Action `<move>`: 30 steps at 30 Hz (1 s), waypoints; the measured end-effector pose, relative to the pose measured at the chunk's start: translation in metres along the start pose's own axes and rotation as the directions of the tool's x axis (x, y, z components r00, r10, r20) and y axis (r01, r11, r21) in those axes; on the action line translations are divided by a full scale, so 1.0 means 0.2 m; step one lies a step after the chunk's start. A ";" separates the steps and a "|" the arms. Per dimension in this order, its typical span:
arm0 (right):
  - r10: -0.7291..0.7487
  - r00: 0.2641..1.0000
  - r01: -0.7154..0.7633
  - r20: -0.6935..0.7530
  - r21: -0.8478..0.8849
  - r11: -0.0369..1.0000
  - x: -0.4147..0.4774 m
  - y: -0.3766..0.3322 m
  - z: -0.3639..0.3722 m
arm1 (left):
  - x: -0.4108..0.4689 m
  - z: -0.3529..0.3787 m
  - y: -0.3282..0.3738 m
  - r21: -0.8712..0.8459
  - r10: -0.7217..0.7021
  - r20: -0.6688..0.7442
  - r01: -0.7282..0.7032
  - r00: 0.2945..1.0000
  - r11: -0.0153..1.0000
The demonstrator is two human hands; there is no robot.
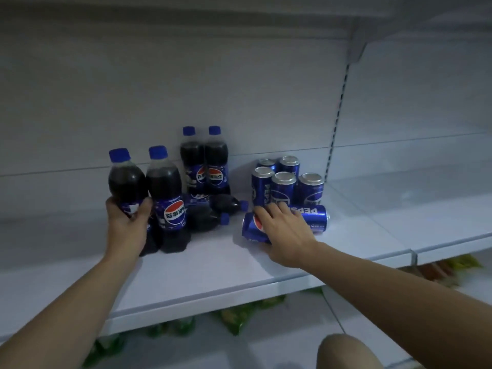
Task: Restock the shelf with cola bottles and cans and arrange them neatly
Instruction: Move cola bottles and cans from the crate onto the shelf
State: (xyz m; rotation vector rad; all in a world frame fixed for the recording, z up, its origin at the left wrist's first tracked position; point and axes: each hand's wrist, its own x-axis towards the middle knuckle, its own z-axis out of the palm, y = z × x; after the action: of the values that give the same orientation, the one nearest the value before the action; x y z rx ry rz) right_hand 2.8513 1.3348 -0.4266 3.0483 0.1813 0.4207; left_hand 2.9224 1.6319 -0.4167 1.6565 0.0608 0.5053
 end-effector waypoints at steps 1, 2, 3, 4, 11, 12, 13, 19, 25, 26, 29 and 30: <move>-0.001 1.000 0.001 -0.004 -0.024 1.000 0.02 -0.02 0.01 | 0.02 0.01 -0.01 -0.006 0.000 0.007 0.000 1.000 1.000; 0.018 1.000 -0.018 -0.001 -0.034 0.999 0.04 -0.04 0.03 | 0.03 0.02 -0.02 -0.008 -0.001 0.018 0.001 1.000 1.000; 0.051 0.999 -0.051 0.005 -0.035 0.998 0.05 -0.05 0.04 | 0.04 0.02 -0.03 -0.009 -0.001 0.028 0.002 1.000 1.000; 0.089 0.996 -0.088 0.008 -0.030 0.996 0.07 -0.06 0.05 | 0.04 0.03 -0.03 -0.009 0.000 0.036 0.000 0.999 1.000; 0.188 0.982 -0.187 -0.016 0.027 0.982 0.13 -0.09 -0.03 | 0.01 -0.07 -0.06 -0.009 -0.068 0.089 0.069 0.994 0.998; 0.162 0.986 -0.161 -0.039 0.032 0.986 0.12 -0.10 -0.06 | -0.01 -0.09 -0.05 -0.029 -0.080 0.070 0.082 0.994 0.996; 0.127 0.990 -0.124 -0.067 0.037 0.992 0.11 -0.11 -0.08 | -0.04 -0.12 -0.04 -0.036 -0.084 0.054 0.086 0.995 0.996; -0.263 0.943 0.274 -0.206 0.025 0.962 -0.01 -0.39 -0.22 | -0.30 -0.42 0.03 0.098 -0.076 0.044 0.072 0.996 0.993; -0.547 0.798 0.590 -0.253 0.141 0.795 -0.16 -1.08 -0.34 | -0.69 -1.03 0.34 0.200 -0.005 -0.140 0.033 0.990 0.979; -0.598 0.769 0.636 -0.227 0.178 0.751 -0.20 -1.22 -0.36 | -0.77 -1.17 0.39 0.234 0.011 -0.199 0.036 0.980 0.972; -0.773 0.623 0.776 -0.121 0.228 0.589 -0.37 -1.64 -0.41 | -1.05 -1.60 0.51 0.303 0.053 -0.382 0.070 0.923 0.950; -0.822 0.561 0.815 -0.098 0.239 0.527 -0.43 -1.77 -0.43 | -1.16 -1.73 0.55 0.320 0.056 -0.442 0.099 0.895 0.942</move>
State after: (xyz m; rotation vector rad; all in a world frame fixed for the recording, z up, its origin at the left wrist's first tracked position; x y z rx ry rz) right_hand 2.7069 1.6786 -0.3936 2.7102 1.7118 0.2726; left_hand 2.5627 1.8616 -0.3558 1.8362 0.5319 0.8918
